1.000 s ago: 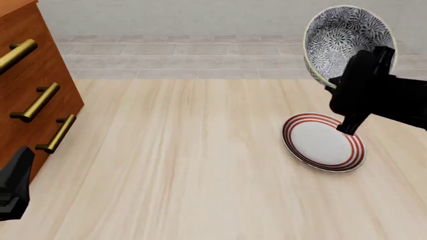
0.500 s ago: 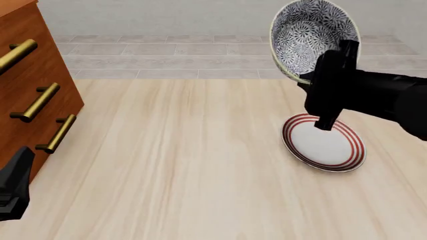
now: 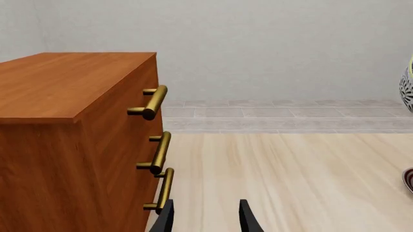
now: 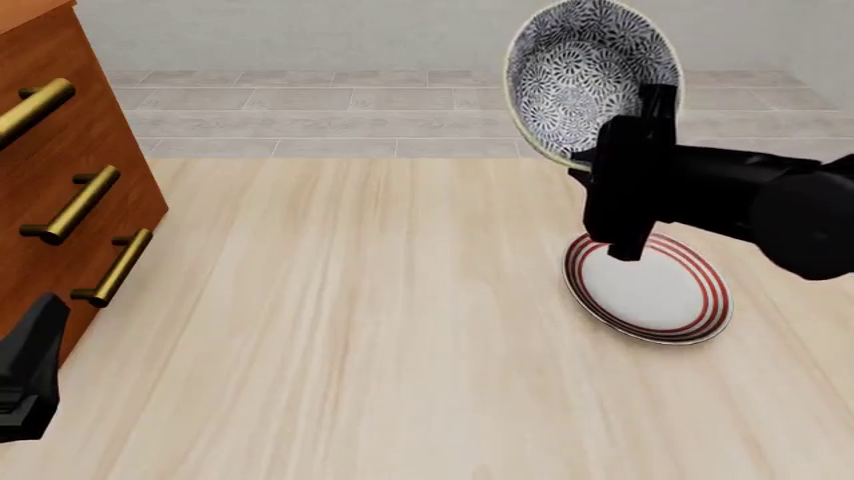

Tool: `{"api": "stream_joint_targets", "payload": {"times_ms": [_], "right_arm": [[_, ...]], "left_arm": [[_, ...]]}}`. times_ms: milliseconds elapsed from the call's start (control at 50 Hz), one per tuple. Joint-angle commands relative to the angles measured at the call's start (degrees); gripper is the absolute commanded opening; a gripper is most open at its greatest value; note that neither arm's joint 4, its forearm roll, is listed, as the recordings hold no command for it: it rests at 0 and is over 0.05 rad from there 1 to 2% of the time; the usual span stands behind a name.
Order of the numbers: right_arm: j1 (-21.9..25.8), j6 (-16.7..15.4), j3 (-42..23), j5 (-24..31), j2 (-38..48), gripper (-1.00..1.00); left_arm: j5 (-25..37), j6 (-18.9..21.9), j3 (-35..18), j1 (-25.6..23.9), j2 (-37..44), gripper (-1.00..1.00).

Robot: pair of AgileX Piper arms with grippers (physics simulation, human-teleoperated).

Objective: Put the bowl on top of the cabinet.

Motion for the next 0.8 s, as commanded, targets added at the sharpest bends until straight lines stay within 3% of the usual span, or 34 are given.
{"api": "stream_joint_targets", "payload": {"times_ms": [20,40,80,100,120,620,720,740,800], "right_arm": [[1.29,0.62,-1.53,-0.08,0.83,-1.0],[0.16,-2.09,0.38,-1.62,0.92,-1.0],[0.81,-0.74,-0.59,-1.01,1.11,-1.0],[0.15,-2.44,0.62,-1.88,1.17,-1.0],[0.64,-1.14,-0.29,-1.23,1.23,-1.0],[0.59,-1.12,-0.74,-0.57,1.57,-1.0],[0.78,-1.01,-1.26,0.15,1.49,-1.0],[0.77,-0.94,-1.39,0.34,1.48,-1.0],[0.77,-0.94,-1.39,0.34,1.48,-1.0]], "left_arm": [[-0.1,0.02,0.0,-0.04,0.12,1.0],[-0.13,0.02,-0.01,-0.04,0.16,1.0],[-0.15,0.0,-0.02,-0.04,0.19,1.0],[-0.18,-0.04,-0.03,-0.04,0.28,1.0],[-0.2,-0.03,-0.04,-0.04,0.3,1.0],[-0.4,-0.04,-0.01,-0.49,0.57,1.0],[-3.75,-2.34,-0.03,-2.0,8.0,1.0],[-1.08,-0.28,-0.96,-5.01,5.3,1.0],[2.87,-1.8,-4.12,-4.58,3.98,1.0]]}}
